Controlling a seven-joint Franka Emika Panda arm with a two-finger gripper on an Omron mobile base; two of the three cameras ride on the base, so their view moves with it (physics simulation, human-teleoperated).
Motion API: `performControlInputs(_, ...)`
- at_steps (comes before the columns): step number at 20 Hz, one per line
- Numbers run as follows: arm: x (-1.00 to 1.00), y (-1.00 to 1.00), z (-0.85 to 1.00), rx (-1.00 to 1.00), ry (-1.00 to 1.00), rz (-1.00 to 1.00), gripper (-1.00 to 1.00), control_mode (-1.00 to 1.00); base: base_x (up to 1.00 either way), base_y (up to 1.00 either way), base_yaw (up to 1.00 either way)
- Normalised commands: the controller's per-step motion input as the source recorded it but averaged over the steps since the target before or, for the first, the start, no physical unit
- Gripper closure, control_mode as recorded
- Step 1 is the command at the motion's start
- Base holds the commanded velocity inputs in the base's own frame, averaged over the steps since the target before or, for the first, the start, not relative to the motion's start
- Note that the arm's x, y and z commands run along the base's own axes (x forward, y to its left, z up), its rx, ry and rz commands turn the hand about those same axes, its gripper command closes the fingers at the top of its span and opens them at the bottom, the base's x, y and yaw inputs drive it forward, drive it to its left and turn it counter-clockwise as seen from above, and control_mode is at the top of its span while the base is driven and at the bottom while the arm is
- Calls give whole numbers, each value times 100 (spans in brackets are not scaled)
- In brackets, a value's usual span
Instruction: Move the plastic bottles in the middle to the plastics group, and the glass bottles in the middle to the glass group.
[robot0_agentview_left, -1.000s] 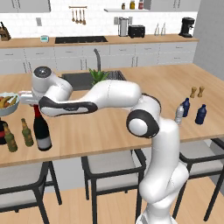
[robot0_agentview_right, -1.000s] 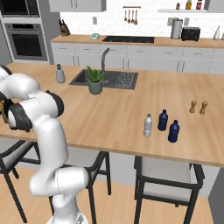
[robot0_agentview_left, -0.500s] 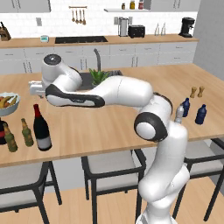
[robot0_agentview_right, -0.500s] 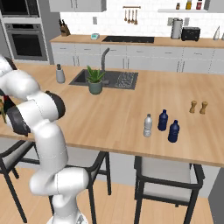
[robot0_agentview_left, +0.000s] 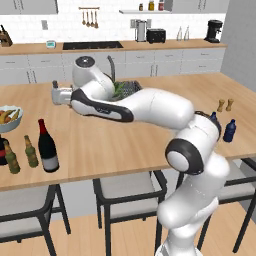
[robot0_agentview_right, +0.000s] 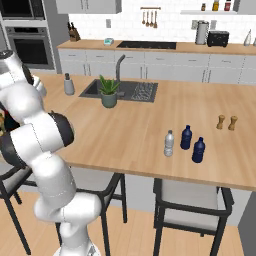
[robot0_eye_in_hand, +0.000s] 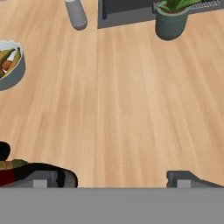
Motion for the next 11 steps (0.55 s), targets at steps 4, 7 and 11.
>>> performControlInputs(4,-10,-99,0,0,0,0,-100,-100,0,0,0)
performControlInputs(7,-28,-100,0,0,0,0,-100,-100,0,0,0)
performControlInputs(11,-30,-100,0,0,0,0,-100,-100,0,0,0)
